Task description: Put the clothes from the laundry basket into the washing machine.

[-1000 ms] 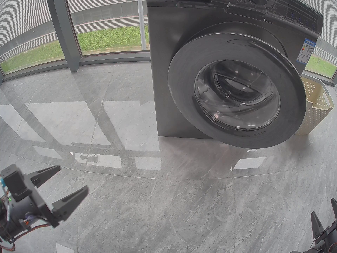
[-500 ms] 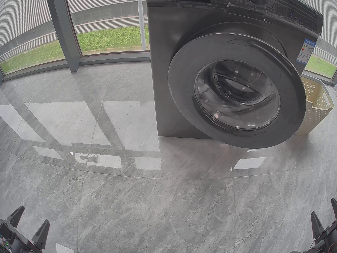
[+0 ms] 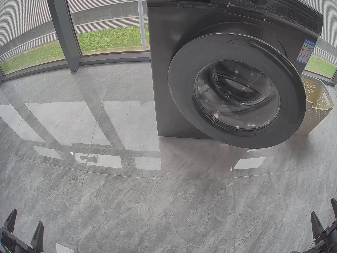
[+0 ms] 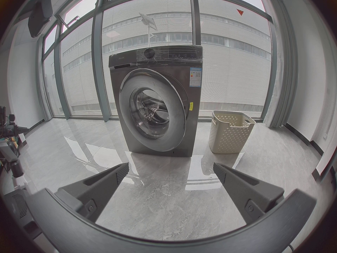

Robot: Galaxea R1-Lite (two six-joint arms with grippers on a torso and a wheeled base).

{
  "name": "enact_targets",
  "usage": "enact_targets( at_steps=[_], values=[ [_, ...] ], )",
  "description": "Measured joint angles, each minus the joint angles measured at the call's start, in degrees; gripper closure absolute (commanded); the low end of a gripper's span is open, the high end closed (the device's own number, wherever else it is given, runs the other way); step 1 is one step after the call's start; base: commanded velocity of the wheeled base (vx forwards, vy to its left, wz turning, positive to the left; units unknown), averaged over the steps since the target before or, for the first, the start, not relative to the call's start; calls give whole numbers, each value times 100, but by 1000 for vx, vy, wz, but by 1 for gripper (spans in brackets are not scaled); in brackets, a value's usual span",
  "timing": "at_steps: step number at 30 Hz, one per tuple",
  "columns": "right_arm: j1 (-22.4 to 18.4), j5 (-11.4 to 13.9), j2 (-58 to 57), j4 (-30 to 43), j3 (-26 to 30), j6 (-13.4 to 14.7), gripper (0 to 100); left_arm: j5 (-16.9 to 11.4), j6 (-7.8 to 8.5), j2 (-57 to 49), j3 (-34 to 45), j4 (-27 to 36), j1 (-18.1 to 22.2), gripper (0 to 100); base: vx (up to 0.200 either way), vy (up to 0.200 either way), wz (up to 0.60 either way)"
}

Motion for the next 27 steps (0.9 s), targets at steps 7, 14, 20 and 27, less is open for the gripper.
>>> enact_targets(
  at_steps=[7, 14, 20, 27],
  values=[
    [-11, -6, 0, -5, 0, 24, 0, 0, 0, -74, 0, 2, 11, 0, 0, -200, 0],
    [-16, 20, 0, -6, 0, 7, 0, -2, -20, -90, 0, 5, 5, 0, 0, -200, 0],
    [1, 44, 0, -9, 0, 20, 0, -6, -20, -93, 0, 9, 5, 0, 0, -133, 0],
    [0, 29, 0, -5, 0, 13, 0, -9, 39, -93, 0, 9, 5, 0, 0, 0, -257]
  ],
)
